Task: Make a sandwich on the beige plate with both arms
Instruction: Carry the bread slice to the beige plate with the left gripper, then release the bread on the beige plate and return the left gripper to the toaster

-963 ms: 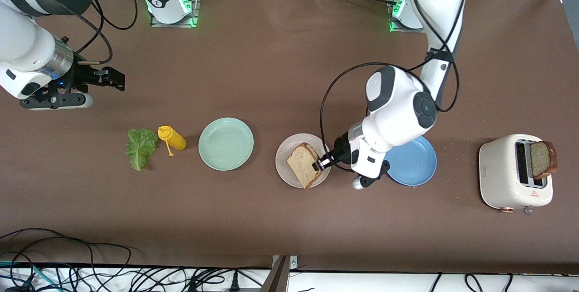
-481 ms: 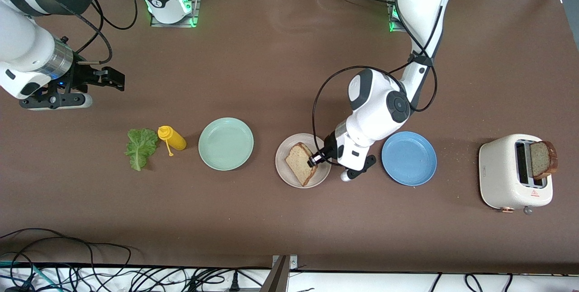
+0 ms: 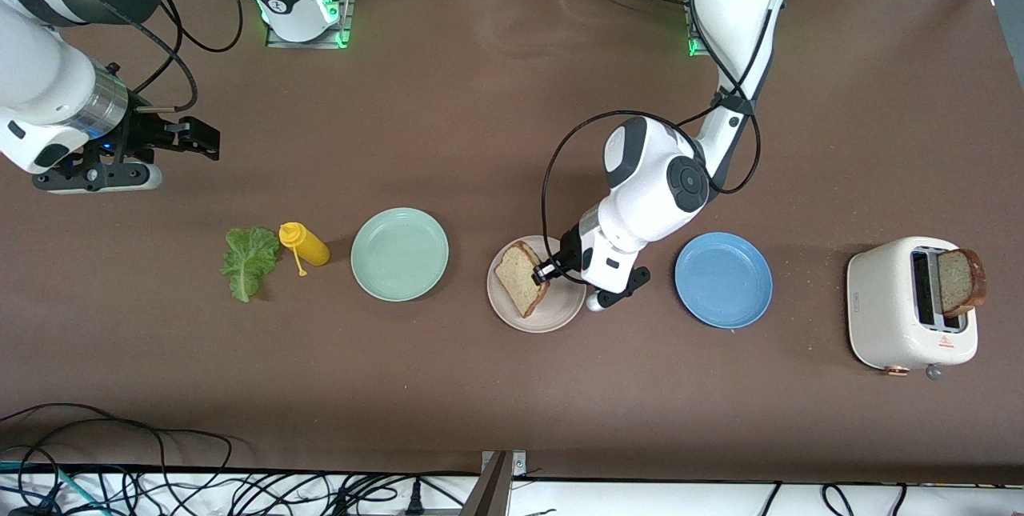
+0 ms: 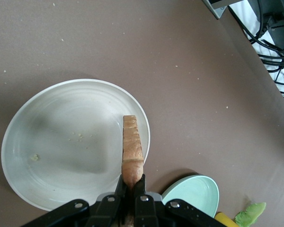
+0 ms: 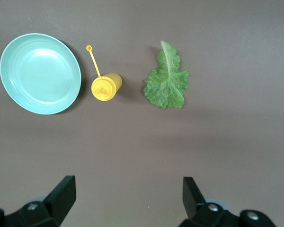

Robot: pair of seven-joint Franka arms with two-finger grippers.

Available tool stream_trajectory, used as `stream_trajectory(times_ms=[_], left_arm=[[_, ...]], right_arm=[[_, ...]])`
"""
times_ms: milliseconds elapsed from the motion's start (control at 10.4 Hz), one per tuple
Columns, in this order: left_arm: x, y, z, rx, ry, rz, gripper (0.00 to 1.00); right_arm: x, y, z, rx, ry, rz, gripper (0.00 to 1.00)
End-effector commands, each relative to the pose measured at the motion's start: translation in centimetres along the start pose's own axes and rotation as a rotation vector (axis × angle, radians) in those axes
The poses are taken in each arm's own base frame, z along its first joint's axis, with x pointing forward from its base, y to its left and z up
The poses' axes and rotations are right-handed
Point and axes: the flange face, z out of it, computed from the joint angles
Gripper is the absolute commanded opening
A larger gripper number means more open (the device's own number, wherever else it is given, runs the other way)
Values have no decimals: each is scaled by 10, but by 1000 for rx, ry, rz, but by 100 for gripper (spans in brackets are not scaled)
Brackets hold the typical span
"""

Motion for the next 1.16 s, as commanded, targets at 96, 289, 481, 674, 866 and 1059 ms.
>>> stream_trajectory(times_ms=[96,289,481,674,866,1059], left_arm=[[1,-6,9,-4,-3,18,0],[1,-8,12,1,-4,24,0],[5,-9,9,0,-6,17,42],[6,-11,8,15,-21,24,72],[12,-18,6,46,-59,50,92],[20,-25,-1,105,-78,79,100]], right_arm=[[-6,-3,-6,2,-6,-1,100],[-7,-5,-10,1,2,-3,100],[-8,-5,-8,-1,-2,-1,100],[-8,-4,-8,1,-3,0,100],[-8,-4,-9,1,-1,0,100],[-5,-5,-6,1,2,-1,100]])
